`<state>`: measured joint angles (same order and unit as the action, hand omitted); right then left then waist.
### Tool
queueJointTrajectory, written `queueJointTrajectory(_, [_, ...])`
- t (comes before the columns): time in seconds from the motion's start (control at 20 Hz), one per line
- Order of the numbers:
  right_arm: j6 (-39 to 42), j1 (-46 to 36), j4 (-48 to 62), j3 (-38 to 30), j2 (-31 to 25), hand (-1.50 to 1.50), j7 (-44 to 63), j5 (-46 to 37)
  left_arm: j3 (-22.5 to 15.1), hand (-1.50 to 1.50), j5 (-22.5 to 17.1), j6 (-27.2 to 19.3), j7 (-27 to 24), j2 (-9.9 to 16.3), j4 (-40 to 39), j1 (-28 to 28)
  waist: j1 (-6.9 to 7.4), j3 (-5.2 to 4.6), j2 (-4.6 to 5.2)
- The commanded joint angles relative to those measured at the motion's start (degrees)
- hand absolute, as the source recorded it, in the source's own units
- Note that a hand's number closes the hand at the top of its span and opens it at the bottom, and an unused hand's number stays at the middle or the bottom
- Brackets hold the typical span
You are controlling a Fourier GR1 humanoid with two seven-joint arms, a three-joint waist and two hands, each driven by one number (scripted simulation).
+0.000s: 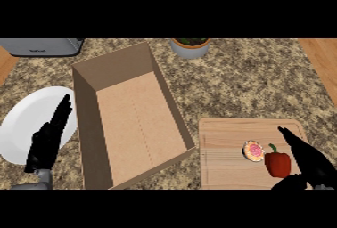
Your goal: Pick the bell pepper from the cutting board and place it in the cardboard box
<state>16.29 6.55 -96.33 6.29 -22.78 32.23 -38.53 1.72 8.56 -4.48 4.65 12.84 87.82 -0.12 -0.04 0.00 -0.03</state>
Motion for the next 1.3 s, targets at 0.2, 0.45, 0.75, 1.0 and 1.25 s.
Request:
queueJointTrajectory(0.2, [1.15,3.3,-0.11,1.18,2.2,-1.5,-1.42,-4.7,1.52,0.0,1.47,0.8,2.13,-0.65,-0.81,-2.78,-0.25,-0.01,0.0])
queueJointTrajectory(0.45, [-2.24,-1.76,8.76,-0.79,6.1,1.5,-6.63,-5.81,0.87,0.0,3.01,1.15,-1.29,-2.4,-0.48,1.21,0.06,0.0,0.01])
queueJointTrajectory(0.75, [-9.69,-1.96,8.92,-1.85,0.64,1.5,-10.14,-14.3,1.67,0.0,1.66,2.07,3.19,-1.48,4.66,1.04,0.2,0.02,-0.02])
queueJointTrajectory(1.0, [-11.32,0.9,2.0,-2.85,1.17,1.5,-10.8,-15.61,1.04,0.0,2.39,2.42,2.28,-2.83,2.32,-0.1,-0.14,0.0,-0.02])
queueJointTrajectory(1.25, [-12.88,5.45,-9.57,11.78,11.47,1.5,4.15,-29.66,1.71,0.0,2.42,2.45,-2.02,-2.38,3.18,4.79,0.07,-0.06,-0.19])
